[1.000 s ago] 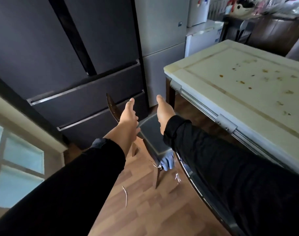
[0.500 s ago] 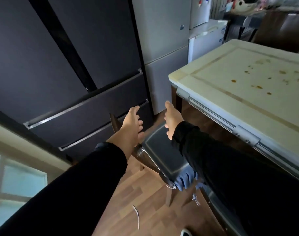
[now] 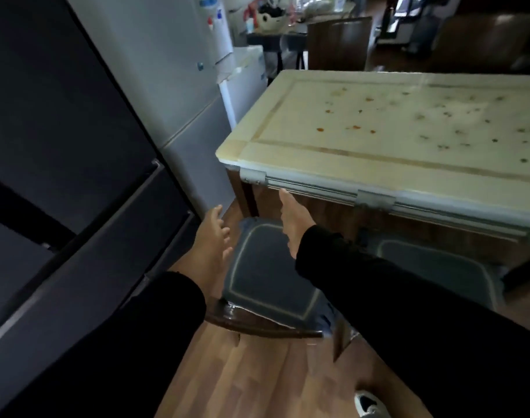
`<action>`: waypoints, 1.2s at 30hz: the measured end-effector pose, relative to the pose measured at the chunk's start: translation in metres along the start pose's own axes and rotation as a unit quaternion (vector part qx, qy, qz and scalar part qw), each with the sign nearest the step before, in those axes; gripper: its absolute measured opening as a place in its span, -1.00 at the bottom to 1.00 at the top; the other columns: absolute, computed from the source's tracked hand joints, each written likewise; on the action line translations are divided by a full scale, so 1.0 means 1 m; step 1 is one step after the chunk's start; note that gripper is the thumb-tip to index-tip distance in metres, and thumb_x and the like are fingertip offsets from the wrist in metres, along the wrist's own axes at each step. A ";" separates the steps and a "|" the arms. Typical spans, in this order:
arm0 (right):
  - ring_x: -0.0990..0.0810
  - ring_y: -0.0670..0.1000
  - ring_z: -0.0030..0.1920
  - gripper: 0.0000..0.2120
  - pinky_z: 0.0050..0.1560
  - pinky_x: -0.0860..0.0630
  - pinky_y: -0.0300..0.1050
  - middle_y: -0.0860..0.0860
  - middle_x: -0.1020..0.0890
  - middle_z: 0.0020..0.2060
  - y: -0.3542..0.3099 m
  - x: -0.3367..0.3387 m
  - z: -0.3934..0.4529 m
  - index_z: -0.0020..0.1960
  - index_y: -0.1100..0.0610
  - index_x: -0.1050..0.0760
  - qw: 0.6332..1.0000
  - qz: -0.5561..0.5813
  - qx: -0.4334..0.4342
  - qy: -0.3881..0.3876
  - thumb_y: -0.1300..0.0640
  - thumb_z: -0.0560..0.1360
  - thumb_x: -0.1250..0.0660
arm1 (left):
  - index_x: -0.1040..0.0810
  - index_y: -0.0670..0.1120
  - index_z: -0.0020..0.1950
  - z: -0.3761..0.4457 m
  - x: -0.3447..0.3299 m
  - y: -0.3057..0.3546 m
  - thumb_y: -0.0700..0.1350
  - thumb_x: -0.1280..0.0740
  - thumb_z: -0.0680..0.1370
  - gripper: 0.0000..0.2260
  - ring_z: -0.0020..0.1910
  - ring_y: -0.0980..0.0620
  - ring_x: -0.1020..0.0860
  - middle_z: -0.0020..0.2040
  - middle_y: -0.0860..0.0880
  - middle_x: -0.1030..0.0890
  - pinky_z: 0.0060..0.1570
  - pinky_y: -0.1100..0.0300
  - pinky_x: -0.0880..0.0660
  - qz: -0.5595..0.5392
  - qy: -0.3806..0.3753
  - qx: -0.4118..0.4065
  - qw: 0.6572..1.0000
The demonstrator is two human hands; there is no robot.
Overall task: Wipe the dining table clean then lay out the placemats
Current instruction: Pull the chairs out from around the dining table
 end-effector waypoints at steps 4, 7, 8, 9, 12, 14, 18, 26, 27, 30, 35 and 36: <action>-0.11 0.09 0.57 -0.27 0.50 -0.07 -0.01 0.05 -0.11 0.59 0.029 -0.012 -0.015 0.60 0.17 -0.02 0.997 0.054 -0.007 0.062 -0.27 0.63 -0.05 | -0.50 -0.07 0.27 0.008 0.018 -0.010 0.20 -0.19 0.61 -0.59 0.17 -0.08 -0.47 0.19 -0.11 -0.44 0.19 0.06 -0.37 0.058 -0.056 0.026 0.996; -0.09 0.08 0.58 -0.26 0.50 -0.02 0.00 0.04 -0.09 0.60 0.057 -0.022 -0.030 0.61 0.14 -0.01 0.993 0.075 -0.008 0.090 -0.30 0.62 -0.04 | -0.46 -0.09 0.36 0.012 0.038 -0.024 0.18 -0.18 0.62 -0.56 0.35 -0.12 -0.42 0.14 -0.08 -0.44 0.33 0.03 -0.30 0.086 -0.080 0.037 0.992; -0.10 0.07 0.57 -0.27 0.50 -0.03 0.01 0.03 -0.11 0.59 0.064 -0.026 -0.037 0.61 0.12 -0.03 0.992 0.084 -0.007 0.097 -0.30 0.61 -0.04 | -0.39 -0.11 0.46 0.014 0.044 -0.028 0.17 -0.18 0.62 -0.49 0.40 -0.11 -0.39 0.17 -0.08 -0.44 0.38 0.01 -0.27 0.093 -0.083 0.036 0.992; -0.16 0.08 0.56 -0.30 0.49 -0.08 0.02 0.02 -0.18 0.57 0.072 -0.027 -0.040 0.59 0.10 -0.10 0.991 0.078 -0.010 0.110 -0.30 0.61 -0.05 | -0.33 -0.12 0.52 0.012 0.050 -0.031 0.18 -0.18 0.62 -0.44 0.43 -0.12 -0.37 0.21 -0.09 -0.44 0.41 -0.01 -0.25 0.096 -0.090 0.035 0.991; -0.50 0.04 0.08 -0.66 0.09 -0.39 -0.09 -0.04 -0.51 -0.01 0.089 -0.029 -0.050 0.03 0.01 -0.45 0.984 0.070 -0.010 0.166 -0.25 0.61 -0.13 | -0.32 -0.08 0.53 0.009 0.063 -0.041 0.19 -0.18 0.62 -0.44 0.32 -0.09 -0.43 0.17 -0.06 -0.49 0.37 0.00 -0.28 0.118 -0.112 0.036 0.986; -0.36 -0.09 -0.24 -0.66 -0.23 -0.29 -0.20 -0.10 -0.33 -0.24 0.096 -0.032 -0.053 -0.20 -0.02 -0.30 0.979 0.078 -0.004 0.188 -0.24 0.60 -0.16 | -0.39 -0.01 0.46 0.005 0.071 -0.046 0.19 -0.18 0.61 -0.52 0.16 -0.03 -0.46 0.12 -0.03 -0.48 0.21 0.06 -0.35 0.135 -0.118 0.025 0.983; -0.44 -0.04 0.02 -0.64 0.12 -0.36 -0.16 -0.04 -0.47 0.00 0.106 -0.035 -0.053 0.14 0.07 -0.46 0.977 0.035 0.035 0.207 -0.21 0.62 -0.16 | -0.46 -0.02 0.38 0.004 0.084 -0.056 0.22 -0.21 0.55 -0.51 0.16 0.04 -0.48 0.19 0.03 -0.53 0.17 0.08 -0.37 0.178 -0.127 -0.005 0.976; -0.38 0.03 0.42 -0.53 0.48 -0.24 -0.01 0.05 -0.46 0.40 0.145 -0.046 -0.066 0.44 0.15 -0.38 0.981 0.013 0.064 0.182 -0.11 0.65 -0.17 | -0.56 -0.19 0.21 0.009 0.102 -0.075 0.00 -0.39 0.29 -0.47 0.19 -0.10 -0.51 0.14 -0.13 -0.59 0.20 0.03 -0.43 0.349 -0.232 -0.087 0.904; -0.37 0.04 0.43 -0.53 0.48 -0.24 -0.02 0.06 -0.44 0.42 0.146 -0.047 -0.069 0.45 0.15 -0.37 0.983 -0.014 0.065 0.171 -0.10 0.65 -0.16 | -0.51 -0.13 0.36 0.006 0.103 -0.075 -0.07 -0.39 0.34 -0.43 0.27 -0.04 -0.50 0.27 -0.07 -0.56 0.30 0.05 -0.41 0.402 -0.267 -0.088 0.871; -0.39 0.09 0.41 -0.58 0.41 -0.29 -0.03 0.10 -0.45 0.41 0.150 -0.046 -0.074 0.45 0.17 -0.37 0.964 -0.200 0.060 0.162 0.00 0.66 -0.16 | -0.46 0.15 0.42 0.005 0.111 -0.076 -0.04 -0.40 0.39 -0.42 0.17 0.11 -0.55 0.25 0.14 -0.56 0.22 0.13 -0.50 0.609 -0.309 -0.151 0.715; -0.43 0.06 0.37 -0.56 0.33 -0.35 -0.05 0.03 -0.48 0.38 0.160 -0.043 -0.070 0.42 0.06 -0.43 0.859 -0.498 0.061 0.102 -0.06 0.59 -0.20 | -0.57 0.33 0.20 0.015 0.124 -0.073 0.08 -0.32 0.48 -0.70 -0.06 0.20 -0.56 -0.08 0.24 -0.62 -0.03 0.19 -0.53 0.770 -0.251 -0.277 0.517; -0.44 0.04 0.35 -0.52 0.30 -0.37 -0.05 -0.02 -0.49 0.37 0.161 -0.041 -0.069 0.42 0.00 -0.42 0.831 -0.547 0.049 0.086 -0.18 0.56 -0.21 | -0.57 0.35 0.19 0.017 0.124 -0.073 0.08 -0.31 0.47 -0.69 -0.08 0.20 -0.56 -0.10 0.24 -0.62 -0.04 0.18 -0.54 0.777 -0.253 -0.278 0.505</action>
Point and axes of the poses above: each hand's wrist, its own z-axis towards the middle knuckle, its own x-axis out of the back of the hand, y = z × x, the point moved 1 cm from there along z, towards the middle knuckle
